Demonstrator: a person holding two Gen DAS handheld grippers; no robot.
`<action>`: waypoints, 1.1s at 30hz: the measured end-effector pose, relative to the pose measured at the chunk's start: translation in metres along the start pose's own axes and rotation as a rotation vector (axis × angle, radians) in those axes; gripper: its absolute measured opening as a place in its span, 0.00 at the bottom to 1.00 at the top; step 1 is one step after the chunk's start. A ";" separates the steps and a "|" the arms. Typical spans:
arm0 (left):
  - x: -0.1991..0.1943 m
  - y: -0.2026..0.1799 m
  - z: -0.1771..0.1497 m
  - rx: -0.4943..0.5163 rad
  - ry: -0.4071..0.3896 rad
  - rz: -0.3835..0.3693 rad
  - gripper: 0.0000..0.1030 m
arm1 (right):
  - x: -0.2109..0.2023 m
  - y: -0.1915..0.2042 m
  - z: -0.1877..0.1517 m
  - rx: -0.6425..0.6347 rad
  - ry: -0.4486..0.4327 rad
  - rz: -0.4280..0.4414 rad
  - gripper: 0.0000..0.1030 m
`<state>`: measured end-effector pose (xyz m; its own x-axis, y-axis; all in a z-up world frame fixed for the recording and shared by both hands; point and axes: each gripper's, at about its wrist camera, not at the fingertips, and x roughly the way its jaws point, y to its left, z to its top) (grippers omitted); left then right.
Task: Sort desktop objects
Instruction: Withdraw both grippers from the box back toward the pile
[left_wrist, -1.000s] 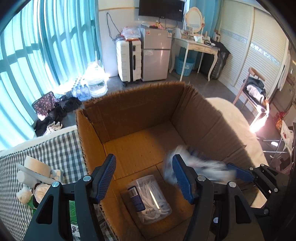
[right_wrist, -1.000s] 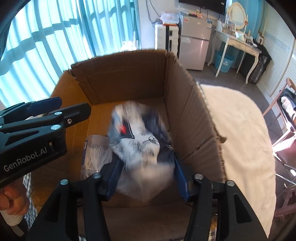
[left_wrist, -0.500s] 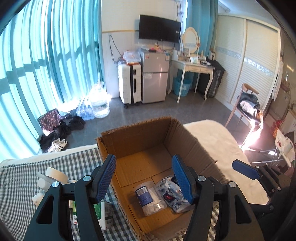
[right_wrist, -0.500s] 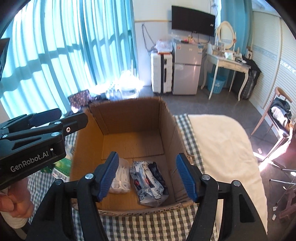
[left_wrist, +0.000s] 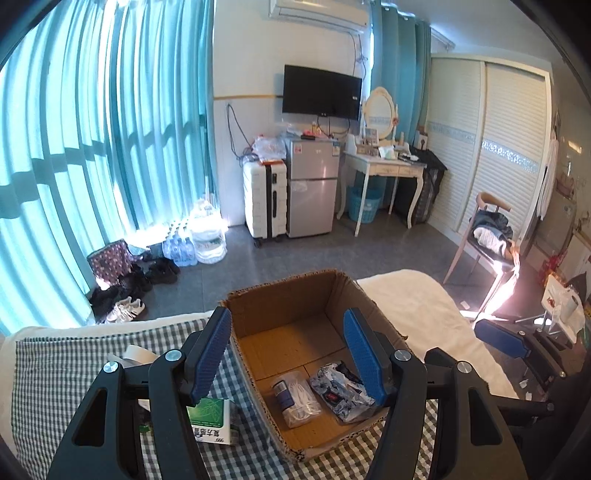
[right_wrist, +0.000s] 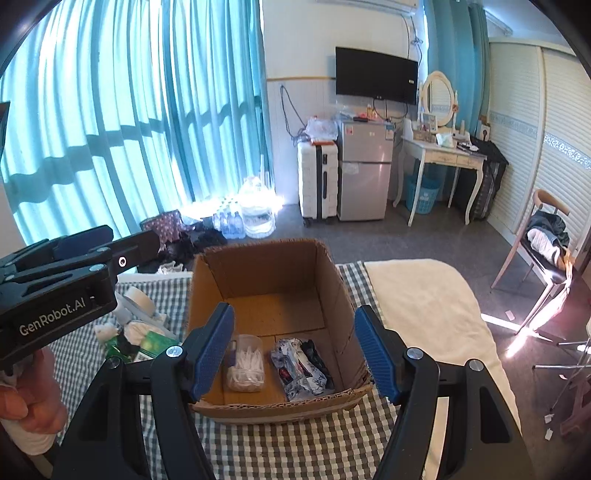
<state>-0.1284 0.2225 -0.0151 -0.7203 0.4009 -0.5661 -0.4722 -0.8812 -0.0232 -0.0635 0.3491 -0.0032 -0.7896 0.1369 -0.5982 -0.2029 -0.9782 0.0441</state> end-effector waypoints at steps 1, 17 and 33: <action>-0.005 0.002 0.000 -0.003 -0.006 0.001 0.69 | -0.006 0.001 0.000 0.001 -0.011 0.002 0.68; -0.087 0.054 -0.005 -0.081 -0.109 0.084 1.00 | -0.070 0.055 0.010 -0.063 -0.121 0.038 0.88; -0.150 0.120 -0.027 -0.124 -0.153 0.199 1.00 | -0.107 0.119 0.009 -0.124 -0.179 0.084 1.00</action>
<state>-0.0631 0.0502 0.0451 -0.8656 0.2414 -0.4386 -0.2546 -0.9666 -0.0295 -0.0083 0.2198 0.0732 -0.8932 0.0685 -0.4444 -0.0680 -0.9975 -0.0171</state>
